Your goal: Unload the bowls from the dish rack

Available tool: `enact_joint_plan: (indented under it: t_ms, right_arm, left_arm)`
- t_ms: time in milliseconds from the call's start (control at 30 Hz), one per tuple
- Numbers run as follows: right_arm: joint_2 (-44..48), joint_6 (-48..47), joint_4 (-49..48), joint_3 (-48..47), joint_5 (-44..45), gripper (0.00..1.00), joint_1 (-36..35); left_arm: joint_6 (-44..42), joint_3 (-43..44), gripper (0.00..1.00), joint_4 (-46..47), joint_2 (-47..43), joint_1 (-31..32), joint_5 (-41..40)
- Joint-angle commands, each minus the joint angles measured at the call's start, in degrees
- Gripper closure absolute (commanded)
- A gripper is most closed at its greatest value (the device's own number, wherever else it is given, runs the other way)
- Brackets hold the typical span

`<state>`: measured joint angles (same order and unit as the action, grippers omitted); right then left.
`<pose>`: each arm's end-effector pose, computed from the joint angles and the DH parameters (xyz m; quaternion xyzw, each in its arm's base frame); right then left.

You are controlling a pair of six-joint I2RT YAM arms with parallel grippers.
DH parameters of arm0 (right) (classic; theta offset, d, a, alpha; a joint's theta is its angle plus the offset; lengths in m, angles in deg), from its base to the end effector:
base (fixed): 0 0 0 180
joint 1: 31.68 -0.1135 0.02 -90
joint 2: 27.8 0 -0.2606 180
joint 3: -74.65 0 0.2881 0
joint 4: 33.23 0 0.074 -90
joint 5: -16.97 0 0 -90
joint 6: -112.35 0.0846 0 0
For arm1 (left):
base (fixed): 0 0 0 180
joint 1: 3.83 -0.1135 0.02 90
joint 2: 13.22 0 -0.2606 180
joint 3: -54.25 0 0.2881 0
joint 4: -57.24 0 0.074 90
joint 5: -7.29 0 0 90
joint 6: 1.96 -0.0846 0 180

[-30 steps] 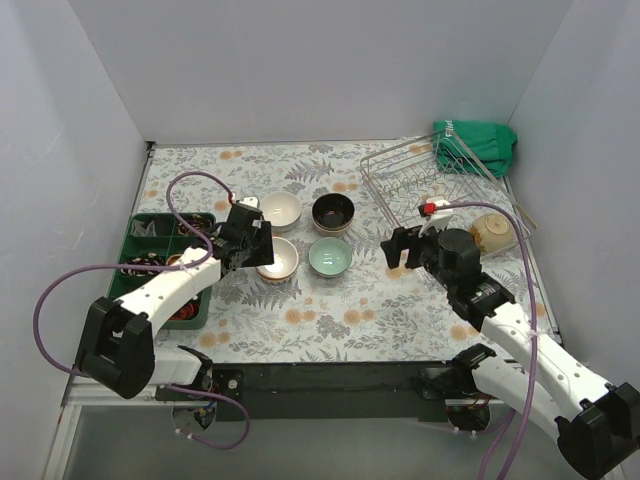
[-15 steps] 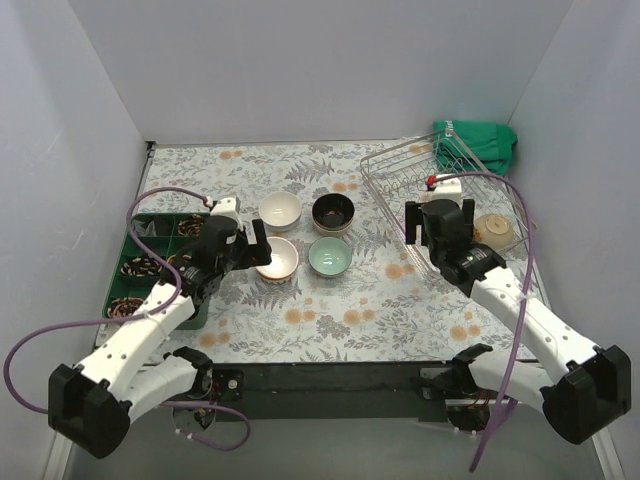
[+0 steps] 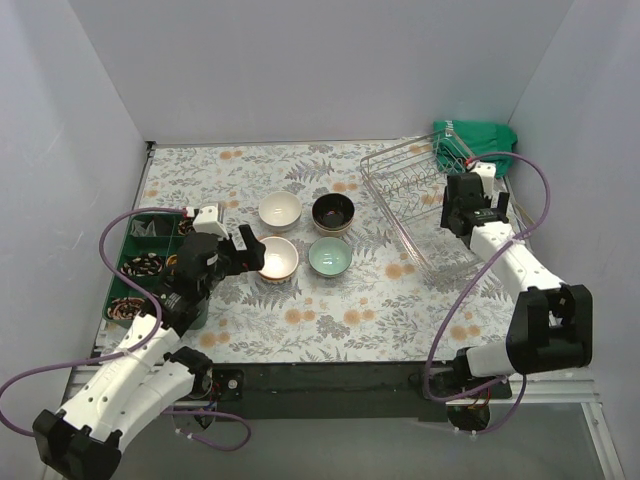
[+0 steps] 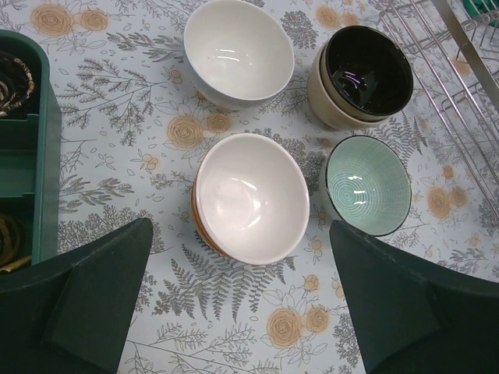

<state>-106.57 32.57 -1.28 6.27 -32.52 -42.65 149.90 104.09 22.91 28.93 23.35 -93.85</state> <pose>0.3588 0.0136 0.2240 0.1343 0.8591 -0.2416 0.4308 0.2322 -0.1009 0.2565 -0.3011 0.7933 -0.3076 0.4306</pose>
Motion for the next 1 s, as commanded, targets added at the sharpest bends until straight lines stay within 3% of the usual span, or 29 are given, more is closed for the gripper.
enact_joint_plan:
  t_ms: [0,267,767,967]
  right_arm:
    - [-3.06,1.56,-2.95,-2.7,-5.61,0.01,5.06]
    - [-9.82,0.25,-8.14,-2.62,-12.2,0.02,10.43]
    - [-16.6,-4.06,-15.53,-6.39,-33.73,0.07,9.82]
    - [-15.64,-10.03,-15.44,-8.24,-34.1,0.07,7.01]
  left_arm:
    - [-0.87,-0.3,0.02,0.33,-1.81,0.77,-1.78]
    - [-1.22,-0.73,0.02,0.42,-2.51,1.56,-1.78]
    - [-1.75,-0.82,0.02,0.51,-2.16,1.56,-1.52]
    - [-1.84,-0.73,0.02,0.51,-2.07,1.65,-1.52]
